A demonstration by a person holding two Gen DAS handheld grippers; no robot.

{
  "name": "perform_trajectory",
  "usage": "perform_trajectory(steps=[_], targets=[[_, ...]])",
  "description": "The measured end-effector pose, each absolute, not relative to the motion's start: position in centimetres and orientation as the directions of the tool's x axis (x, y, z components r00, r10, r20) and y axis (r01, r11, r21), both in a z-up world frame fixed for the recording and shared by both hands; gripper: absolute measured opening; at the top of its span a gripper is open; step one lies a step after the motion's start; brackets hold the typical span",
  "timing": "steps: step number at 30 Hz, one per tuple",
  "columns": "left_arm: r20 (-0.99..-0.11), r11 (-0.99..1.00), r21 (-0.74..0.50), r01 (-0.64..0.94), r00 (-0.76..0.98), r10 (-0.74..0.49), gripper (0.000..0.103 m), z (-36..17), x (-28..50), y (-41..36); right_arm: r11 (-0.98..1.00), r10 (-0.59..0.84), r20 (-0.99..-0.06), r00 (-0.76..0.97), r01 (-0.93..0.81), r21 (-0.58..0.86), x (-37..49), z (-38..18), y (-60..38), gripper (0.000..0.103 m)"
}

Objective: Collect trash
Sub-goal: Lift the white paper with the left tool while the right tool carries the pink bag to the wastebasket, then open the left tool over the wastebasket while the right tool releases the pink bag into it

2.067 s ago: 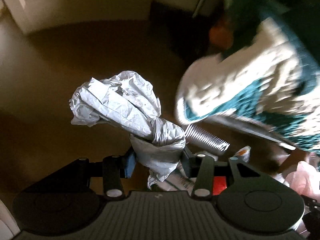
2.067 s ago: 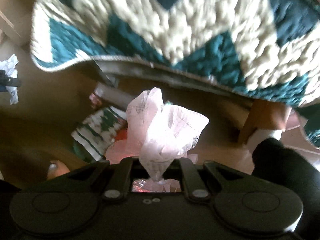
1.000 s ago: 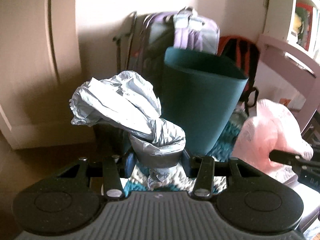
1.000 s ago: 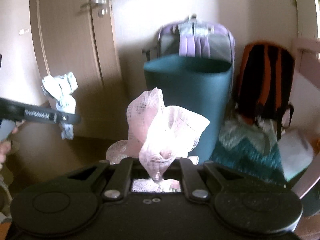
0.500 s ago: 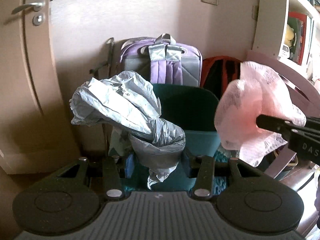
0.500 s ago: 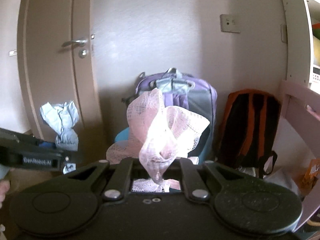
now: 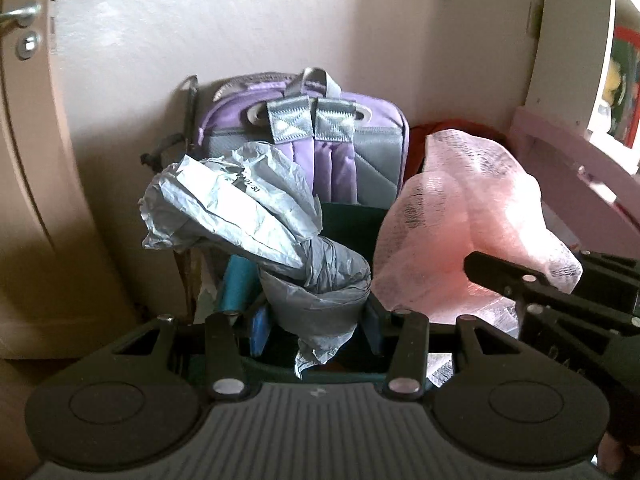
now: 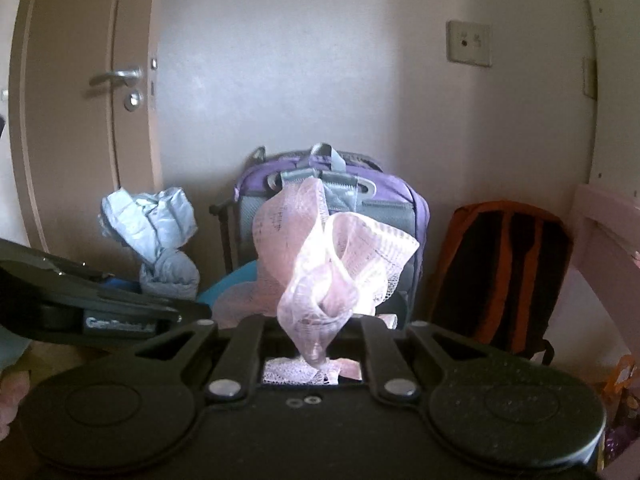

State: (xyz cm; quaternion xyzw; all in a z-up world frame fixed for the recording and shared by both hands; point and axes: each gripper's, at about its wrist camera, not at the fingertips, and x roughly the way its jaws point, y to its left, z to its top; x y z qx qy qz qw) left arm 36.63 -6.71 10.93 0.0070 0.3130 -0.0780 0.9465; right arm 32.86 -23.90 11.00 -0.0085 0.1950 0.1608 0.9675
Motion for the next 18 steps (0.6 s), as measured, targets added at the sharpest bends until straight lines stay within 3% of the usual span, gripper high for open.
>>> perform_trajectory(steps=[9,18], targets=[[-0.675,0.990,-0.005,0.140,0.730,-0.107,0.046,7.0,41.8,-8.0,0.942,0.308,-0.478,0.823,-0.333,0.034,37.6,7.5,-23.8,0.011],[-0.725,0.993,0.001,0.120,0.683,-0.082,0.047,3.7,44.7,-7.6,0.930,0.330,-0.539,0.775,-0.364,0.047,39.2,5.3,-23.4,0.022]])
